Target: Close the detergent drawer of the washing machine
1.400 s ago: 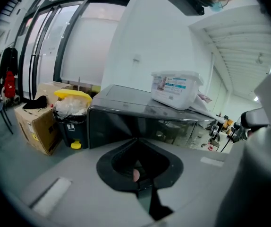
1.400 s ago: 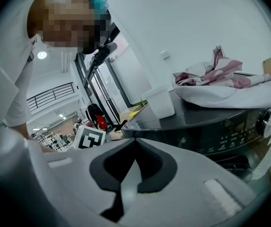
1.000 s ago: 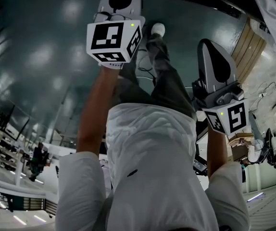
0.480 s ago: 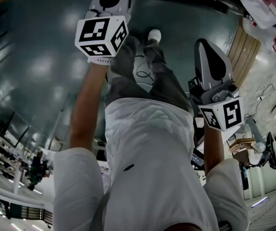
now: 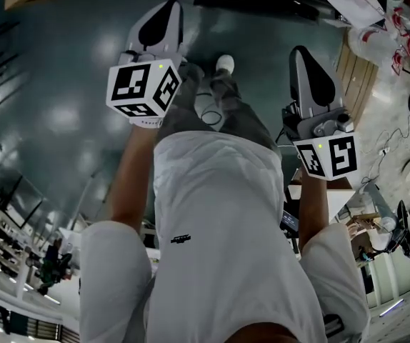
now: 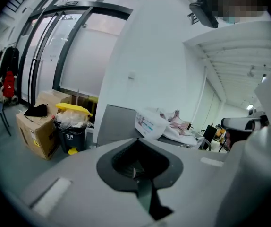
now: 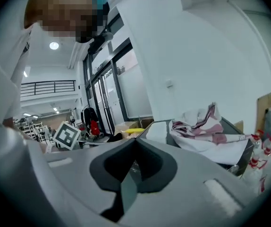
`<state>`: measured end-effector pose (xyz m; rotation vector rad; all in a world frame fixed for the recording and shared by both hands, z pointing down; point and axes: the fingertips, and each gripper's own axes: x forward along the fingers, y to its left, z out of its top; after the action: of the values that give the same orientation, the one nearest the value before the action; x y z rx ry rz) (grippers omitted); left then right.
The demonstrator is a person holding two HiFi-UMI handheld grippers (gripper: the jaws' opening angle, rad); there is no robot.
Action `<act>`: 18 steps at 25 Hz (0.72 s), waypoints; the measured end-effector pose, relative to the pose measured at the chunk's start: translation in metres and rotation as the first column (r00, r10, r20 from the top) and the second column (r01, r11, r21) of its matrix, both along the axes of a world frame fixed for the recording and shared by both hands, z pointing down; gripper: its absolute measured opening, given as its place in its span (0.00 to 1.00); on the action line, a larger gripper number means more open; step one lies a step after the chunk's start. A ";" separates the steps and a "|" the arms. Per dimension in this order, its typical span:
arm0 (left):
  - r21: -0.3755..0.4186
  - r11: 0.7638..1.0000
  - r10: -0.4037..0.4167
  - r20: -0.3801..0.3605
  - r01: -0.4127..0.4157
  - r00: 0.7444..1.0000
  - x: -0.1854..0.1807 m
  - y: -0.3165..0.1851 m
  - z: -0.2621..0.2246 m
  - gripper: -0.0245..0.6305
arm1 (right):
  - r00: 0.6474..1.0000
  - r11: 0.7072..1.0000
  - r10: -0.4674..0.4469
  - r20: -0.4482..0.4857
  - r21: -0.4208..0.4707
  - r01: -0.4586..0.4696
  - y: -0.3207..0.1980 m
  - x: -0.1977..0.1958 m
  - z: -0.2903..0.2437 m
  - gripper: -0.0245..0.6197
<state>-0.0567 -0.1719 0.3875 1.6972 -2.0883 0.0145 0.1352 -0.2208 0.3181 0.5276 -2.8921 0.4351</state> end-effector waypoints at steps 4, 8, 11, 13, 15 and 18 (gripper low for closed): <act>0.031 0.999 -0.024 -0.005 0.024 1.000 0.008 0.027 -0.034 0.07 | 1.000 0.999 0.004 -0.004 0.053 -0.003 0.000 0.009 -0.026 0.04; 0.070 0.997 -0.035 0.012 0.034 0.999 0.019 0.047 -0.068 0.07 | 1.000 0.995 0.018 -0.011 0.095 -0.017 0.001 0.021 -0.045 0.04; 0.106 0.993 -0.051 0.022 0.048 0.998 0.022 0.061 -0.092 0.07 | 0.999 0.993 0.033 -0.015 0.110 -0.031 0.003 0.027 -0.056 0.04; 0.120 0.991 -0.056 0.039 0.051 0.998 0.020 0.068 -0.104 0.07 | 0.999 0.993 0.038 -0.011 0.114 -0.037 0.004 0.029 -0.061 0.04; 0.127 0.991 -0.058 0.069 0.049 0.996 0.021 0.075 -0.118 0.07 | 0.999 0.992 0.038 -0.011 0.125 -0.036 0.009 0.032 -0.066 0.04; 0.147 0.988 -0.069 0.088 0.056 0.994 0.024 0.084 -0.141 0.07 | 0.999 0.989 0.042 -0.014 0.143 -0.040 0.012 0.040 -0.073 0.04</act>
<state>-0.0326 -0.0879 0.2462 1.7436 -2.2596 -0.0804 0.1752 -0.2085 0.2446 0.6101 -2.9151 0.2282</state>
